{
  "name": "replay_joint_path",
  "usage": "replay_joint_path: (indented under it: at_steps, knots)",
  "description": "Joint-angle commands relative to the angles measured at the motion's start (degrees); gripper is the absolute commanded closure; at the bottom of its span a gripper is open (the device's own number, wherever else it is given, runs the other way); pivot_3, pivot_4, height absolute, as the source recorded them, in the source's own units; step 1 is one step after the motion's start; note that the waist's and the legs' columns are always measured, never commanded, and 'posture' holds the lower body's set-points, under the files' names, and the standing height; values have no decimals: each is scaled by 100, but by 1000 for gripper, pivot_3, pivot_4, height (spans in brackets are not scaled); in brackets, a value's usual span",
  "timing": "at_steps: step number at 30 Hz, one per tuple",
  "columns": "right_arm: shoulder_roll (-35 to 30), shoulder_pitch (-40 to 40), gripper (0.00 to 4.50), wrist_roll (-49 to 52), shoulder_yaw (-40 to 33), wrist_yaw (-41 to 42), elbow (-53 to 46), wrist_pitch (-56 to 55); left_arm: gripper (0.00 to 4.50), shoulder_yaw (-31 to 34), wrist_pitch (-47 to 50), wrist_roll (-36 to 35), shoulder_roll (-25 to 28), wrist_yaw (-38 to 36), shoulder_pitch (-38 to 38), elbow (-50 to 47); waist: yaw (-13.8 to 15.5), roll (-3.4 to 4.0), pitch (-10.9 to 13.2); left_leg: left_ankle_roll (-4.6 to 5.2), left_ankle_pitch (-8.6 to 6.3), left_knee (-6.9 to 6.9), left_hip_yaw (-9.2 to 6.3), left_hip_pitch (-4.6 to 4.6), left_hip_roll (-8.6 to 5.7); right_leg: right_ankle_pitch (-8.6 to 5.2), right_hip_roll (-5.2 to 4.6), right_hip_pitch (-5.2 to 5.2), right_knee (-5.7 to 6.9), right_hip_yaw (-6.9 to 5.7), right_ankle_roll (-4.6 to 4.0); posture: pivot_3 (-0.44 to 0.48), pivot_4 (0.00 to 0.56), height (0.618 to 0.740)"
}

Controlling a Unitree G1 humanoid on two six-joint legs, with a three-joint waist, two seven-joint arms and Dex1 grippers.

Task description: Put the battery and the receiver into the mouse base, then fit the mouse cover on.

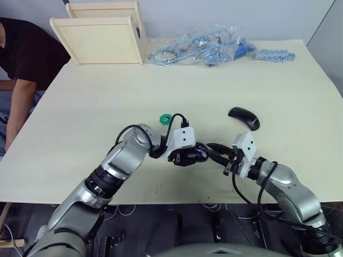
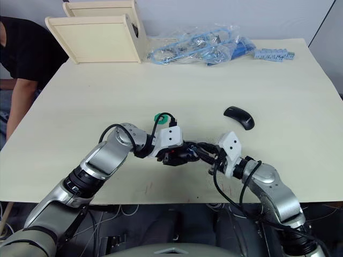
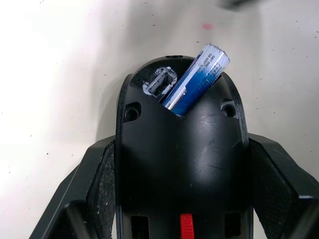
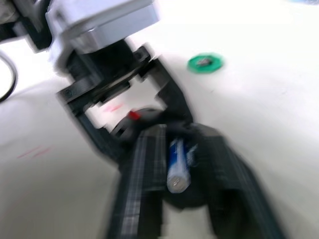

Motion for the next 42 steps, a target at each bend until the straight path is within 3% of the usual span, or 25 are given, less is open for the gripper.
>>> replay_joint_path:
  at_steps: [1, 25, 35, 42]
  knots:
    - [137, 121, 4465, -97, 24, 189, 201, -762, 1505, -160, 54, 103, -3, 63, 104, 47, -7, 0, 0, 0, 0, 0, 0, 0, 0, 0, 0, 0, 0, 2, 0, 0, 150, 740]
    - [682, 74, 4465, -672, 381, 206, 1489, -1523, 1505, -146, 117, 102, 16, 46, 90, 39, -14, 0, 0, 0, 0, 0, -3, 8, 1, 0, 1, 0, 6, 11, -1, 0, 150, 740]
    - [408, -248, 4465, -1183, 860, 165, 2004, -347, 1505, -154, 161, 104, -2, 69, 104, 34, -44, -4, -54, 0, 0, -3, 2, 26, 3, 0, 6, 7, 12, 23, -2, 0, 150, 740]
    - [314, -293, 4465, -645, 466, 326, 1356, -134, 1505, -155, 142, 106, -46, 77, 96, 98, -33, -11, -99, 0, 0, -5, 0, 29, 6, -2, 12, 13, 8, 23, -5, 0, 150, 740]
